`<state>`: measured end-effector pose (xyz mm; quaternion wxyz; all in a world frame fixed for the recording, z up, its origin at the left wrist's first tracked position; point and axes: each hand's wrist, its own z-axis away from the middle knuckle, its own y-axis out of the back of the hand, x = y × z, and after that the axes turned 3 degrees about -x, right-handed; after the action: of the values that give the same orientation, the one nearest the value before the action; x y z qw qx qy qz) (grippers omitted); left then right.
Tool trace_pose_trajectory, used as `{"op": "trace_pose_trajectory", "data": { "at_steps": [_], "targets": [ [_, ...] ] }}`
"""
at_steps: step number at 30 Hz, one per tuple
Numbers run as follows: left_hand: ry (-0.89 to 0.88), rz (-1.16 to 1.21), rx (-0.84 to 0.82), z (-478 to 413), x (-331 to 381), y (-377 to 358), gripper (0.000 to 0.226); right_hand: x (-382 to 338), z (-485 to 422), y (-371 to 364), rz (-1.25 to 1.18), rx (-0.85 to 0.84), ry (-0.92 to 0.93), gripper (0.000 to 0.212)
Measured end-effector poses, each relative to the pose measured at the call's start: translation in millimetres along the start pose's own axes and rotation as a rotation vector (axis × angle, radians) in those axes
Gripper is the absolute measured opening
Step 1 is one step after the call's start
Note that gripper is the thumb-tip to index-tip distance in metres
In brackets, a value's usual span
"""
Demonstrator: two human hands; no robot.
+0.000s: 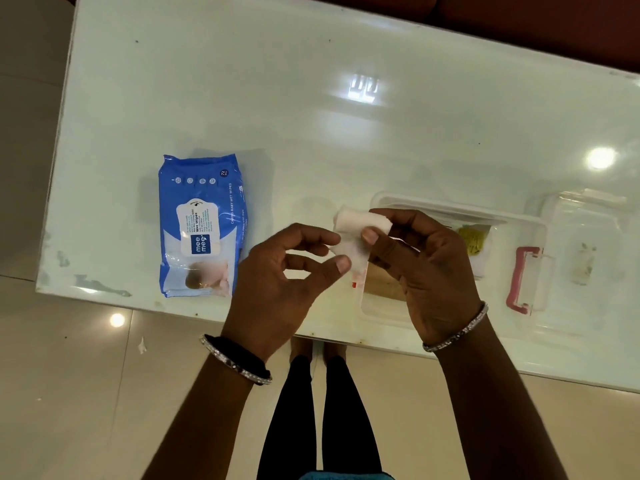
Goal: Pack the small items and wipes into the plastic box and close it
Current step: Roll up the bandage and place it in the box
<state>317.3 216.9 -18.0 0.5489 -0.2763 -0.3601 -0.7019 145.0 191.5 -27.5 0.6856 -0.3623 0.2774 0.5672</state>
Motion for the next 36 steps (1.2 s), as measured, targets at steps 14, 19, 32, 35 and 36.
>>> {"op": "trace_pose_trajectory", "data": {
  "at_steps": [14,19,32,35,36],
  "targets": [
    [-0.053,0.117,-0.070,-12,1,-6,0.027,2,3,1,-0.141,-0.032,-0.044,0.041],
    [-0.101,0.154,-0.145,-13,-7,4,0.013,4,2,4,-0.200,0.048,-0.014,0.037],
    [-0.004,0.215,-0.046,-20,3,9,0.023,7,3,6,-0.104,-0.046,0.009,0.045],
    [0.094,0.278,-0.218,-24,10,3,0.052,8,5,4,-0.110,-0.113,-0.006,0.047],
    [0.096,0.289,-0.253,-25,11,1,0.054,8,6,3,-0.105,-0.136,-0.005,0.047]
  ]
}}
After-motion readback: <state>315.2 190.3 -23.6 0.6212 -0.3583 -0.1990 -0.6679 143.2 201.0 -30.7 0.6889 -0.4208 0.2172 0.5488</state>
